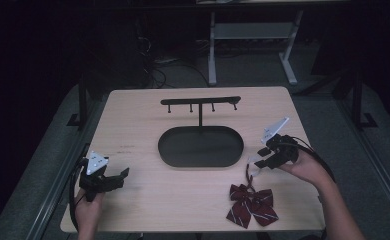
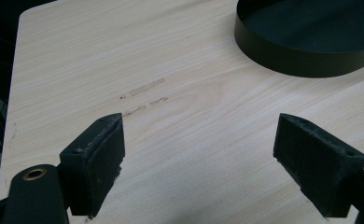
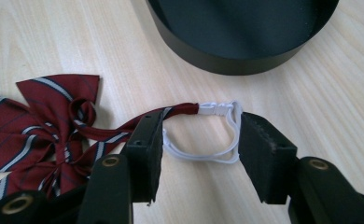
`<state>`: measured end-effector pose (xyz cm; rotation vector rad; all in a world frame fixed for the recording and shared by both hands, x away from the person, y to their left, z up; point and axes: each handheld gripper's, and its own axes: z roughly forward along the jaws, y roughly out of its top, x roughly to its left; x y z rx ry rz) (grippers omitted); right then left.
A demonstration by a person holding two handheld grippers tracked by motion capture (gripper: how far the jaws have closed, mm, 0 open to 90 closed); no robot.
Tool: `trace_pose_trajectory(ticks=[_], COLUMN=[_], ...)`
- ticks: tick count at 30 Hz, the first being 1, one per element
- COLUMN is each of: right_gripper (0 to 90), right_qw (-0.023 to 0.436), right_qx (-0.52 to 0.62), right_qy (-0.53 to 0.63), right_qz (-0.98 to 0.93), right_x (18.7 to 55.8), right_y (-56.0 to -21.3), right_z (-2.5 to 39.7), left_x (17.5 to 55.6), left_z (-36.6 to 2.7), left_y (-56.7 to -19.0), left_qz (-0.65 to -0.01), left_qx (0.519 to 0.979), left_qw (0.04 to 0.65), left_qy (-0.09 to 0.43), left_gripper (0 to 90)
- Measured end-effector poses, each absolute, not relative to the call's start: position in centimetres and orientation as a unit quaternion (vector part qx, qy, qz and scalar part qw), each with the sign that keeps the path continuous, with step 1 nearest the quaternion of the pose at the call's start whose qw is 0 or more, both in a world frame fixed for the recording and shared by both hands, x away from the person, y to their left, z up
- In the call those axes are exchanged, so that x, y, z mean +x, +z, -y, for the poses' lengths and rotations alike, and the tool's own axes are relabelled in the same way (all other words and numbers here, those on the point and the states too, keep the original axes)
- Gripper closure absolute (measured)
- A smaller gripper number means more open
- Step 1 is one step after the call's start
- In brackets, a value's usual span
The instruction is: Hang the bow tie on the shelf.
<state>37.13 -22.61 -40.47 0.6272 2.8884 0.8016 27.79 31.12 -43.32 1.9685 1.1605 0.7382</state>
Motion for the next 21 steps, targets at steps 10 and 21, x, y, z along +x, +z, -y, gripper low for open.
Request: trace_pose_trajectory(ticks=[10, 21], right_gripper=[50.5, 56.2], right_qw=[0.031, 0.026], right_qx=[0.215, 0.225], right_qy=[0.245, 0.219], right_qz=[-0.945, -0.949], right_x=[39.0, 40.3], right_y=[-42.0, -43.7], right_z=[21.8, 21.4], left_x=[27.8, 27.8], left_z=[-31.0, -30.9], left_y=[-43.3, -43.3], left_qz=[-0.447, -0.447], left_qx=[0.766, 0.768], left_qw=[0.362, 0.360], left_qy=[0.287, 0.285], left_gripper=[16.3, 16.3])
